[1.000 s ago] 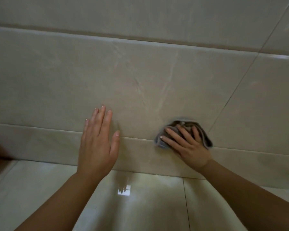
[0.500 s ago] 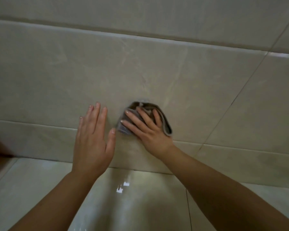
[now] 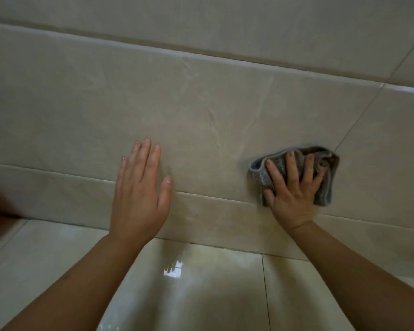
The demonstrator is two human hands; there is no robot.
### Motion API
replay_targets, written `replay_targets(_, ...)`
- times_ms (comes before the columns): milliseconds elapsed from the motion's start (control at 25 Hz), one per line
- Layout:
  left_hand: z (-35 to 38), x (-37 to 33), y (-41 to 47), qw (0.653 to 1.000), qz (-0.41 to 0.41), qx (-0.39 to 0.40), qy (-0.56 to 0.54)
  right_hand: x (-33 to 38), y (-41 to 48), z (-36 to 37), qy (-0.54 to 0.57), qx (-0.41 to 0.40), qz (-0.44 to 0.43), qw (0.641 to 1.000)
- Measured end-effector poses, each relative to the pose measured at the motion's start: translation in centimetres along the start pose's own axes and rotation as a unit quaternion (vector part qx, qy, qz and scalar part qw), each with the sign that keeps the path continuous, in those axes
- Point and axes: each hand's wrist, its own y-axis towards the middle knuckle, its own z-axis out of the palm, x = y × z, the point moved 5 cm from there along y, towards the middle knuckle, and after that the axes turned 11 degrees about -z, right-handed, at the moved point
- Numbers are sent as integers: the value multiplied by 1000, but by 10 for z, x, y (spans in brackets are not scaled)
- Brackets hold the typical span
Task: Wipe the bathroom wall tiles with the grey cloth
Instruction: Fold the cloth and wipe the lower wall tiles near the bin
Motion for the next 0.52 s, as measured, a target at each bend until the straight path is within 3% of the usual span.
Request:
replay_targets(360, 11, 7, -19, 999, 12, 46, 20, 86, -4, 19, 75, 81, -103, 989)
replay_targets(440, 8, 9, -18, 999, 13, 45, 11, 115, 23, 9, 169, 95, -87, 977)
replay_targets(520, 3, 18, -17, 998, -14, 53, -3, 132, 57, -10, 359, 95, -11, 929)
